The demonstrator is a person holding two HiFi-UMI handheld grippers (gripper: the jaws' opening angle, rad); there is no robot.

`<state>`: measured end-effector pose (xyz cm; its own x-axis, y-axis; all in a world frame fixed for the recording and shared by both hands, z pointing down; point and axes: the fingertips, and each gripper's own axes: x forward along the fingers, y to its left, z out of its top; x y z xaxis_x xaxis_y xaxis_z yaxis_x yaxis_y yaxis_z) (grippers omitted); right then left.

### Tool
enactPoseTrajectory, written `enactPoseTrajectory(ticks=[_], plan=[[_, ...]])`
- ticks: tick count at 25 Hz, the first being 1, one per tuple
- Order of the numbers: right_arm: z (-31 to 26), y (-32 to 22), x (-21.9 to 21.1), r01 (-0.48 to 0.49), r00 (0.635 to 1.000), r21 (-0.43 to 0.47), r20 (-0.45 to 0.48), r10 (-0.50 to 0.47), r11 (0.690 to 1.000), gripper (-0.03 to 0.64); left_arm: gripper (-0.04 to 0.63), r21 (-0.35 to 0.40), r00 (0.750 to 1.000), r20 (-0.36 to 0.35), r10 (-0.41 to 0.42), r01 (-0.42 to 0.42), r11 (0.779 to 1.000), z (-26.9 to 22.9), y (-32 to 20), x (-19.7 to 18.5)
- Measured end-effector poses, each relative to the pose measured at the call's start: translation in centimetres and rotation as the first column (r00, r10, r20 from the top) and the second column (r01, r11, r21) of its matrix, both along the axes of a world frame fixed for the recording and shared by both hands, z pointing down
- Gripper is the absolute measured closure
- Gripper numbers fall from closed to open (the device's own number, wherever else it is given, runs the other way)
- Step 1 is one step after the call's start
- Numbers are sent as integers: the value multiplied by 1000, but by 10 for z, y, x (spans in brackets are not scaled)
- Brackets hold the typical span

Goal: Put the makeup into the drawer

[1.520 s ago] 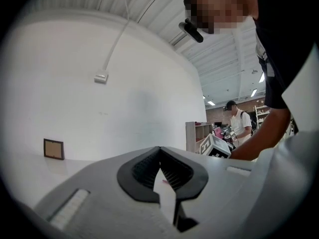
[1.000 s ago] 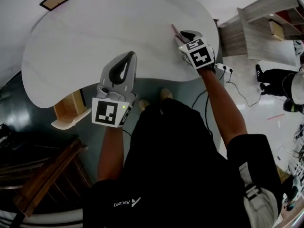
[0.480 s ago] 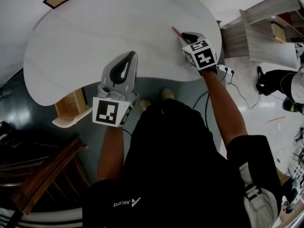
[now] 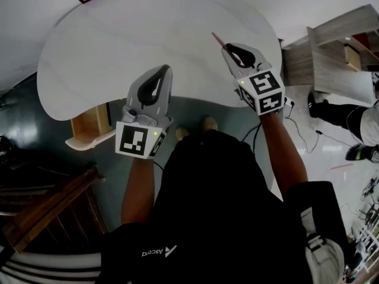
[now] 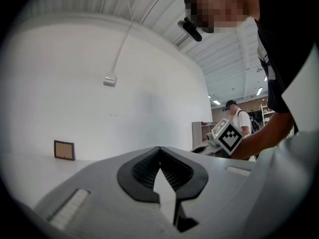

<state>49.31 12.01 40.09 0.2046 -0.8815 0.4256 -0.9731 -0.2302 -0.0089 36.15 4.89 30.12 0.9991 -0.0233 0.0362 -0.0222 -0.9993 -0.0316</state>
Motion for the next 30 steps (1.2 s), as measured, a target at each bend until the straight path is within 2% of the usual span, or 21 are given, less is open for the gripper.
enactPoseTrajectory(ticks=[4,8,13,16,18,21,23,30], plan=[[-51,-6,-25,74,997,144,-31,-70,987,566,586,16,999,-22,-41,42,999,-13,0,-6],[-96,-13,-53,168,985,252,-72,-154,953,566,586,30,994,-46,-97,99,995,-26,-2,-18],[-135,-24,-93,296,955,347,-117,-272,890,566,586,46,982,-71,-177,181,982,-41,-8,-41],[-154,-36,-122,371,928,404,-143,-343,836,566,586,54,969,-81,-234,238,970,-48,-17,-64],[-159,-48,-142,419,907,411,-150,-394,809,566,586,64,955,-87,-283,289,955,-52,-25,-83],[-160,-66,-173,467,881,389,-132,-454,794,566,586,71,933,-96,-346,353,933,-56,-39,-114],[-162,-80,-199,505,859,386,-136,-493,772,566,586,69,918,-107,-383,391,918,-59,-51,-139],[-166,-134,-303,606,785,381,-146,-602,698,566,586,72,865,-123,-486,496,865,-56,-98,-242]])
